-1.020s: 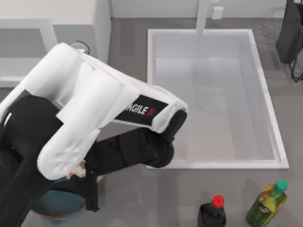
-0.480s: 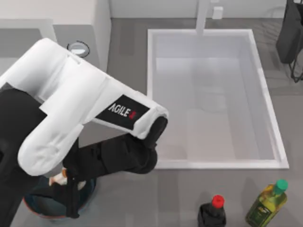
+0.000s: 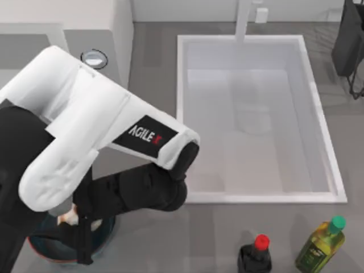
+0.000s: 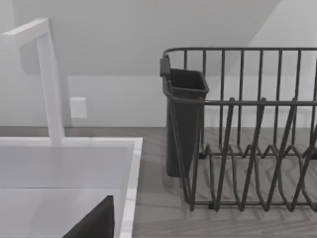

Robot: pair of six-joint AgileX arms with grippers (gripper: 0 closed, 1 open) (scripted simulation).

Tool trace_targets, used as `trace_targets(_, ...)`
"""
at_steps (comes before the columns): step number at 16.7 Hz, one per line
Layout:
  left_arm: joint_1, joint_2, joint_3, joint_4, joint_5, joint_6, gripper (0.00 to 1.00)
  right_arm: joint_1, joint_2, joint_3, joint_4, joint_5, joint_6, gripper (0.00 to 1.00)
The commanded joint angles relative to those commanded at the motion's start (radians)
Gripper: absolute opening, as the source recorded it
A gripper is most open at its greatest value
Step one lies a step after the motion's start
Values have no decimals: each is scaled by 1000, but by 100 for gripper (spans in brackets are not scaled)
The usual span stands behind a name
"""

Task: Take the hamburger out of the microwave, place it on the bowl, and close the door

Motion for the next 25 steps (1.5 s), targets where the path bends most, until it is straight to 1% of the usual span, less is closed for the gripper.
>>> trace_targets(11, 0, 0, 0, 0, 0, 0, 98, 0, 0, 0, 0, 0, 0, 100)
trace_targets(12, 0, 0, 0, 0, 0, 0, 100, 0, 0, 0, 0, 0, 0, 100)
trace_targets(19, 0, 0, 0, 0, 0, 0, 100, 0, 0, 0, 0, 0, 0, 100)
trace_targets(20, -17, -47, 12, -14, -11, -51, 100, 0, 0, 0, 0, 0, 0, 100)
trace_targets(21, -17, -47, 12, -14, -11, -51, 100, 0, 0, 0, 0, 0, 0, 100)
trace_targets(23, -7, -74, -1, 0, 2, -22, 100, 0, 0, 0, 0, 0, 0, 100)
trace_targets(25, 17, -142, -32, 36, 32, 47, 100, 0, 0, 0, 0, 0, 0, 100)
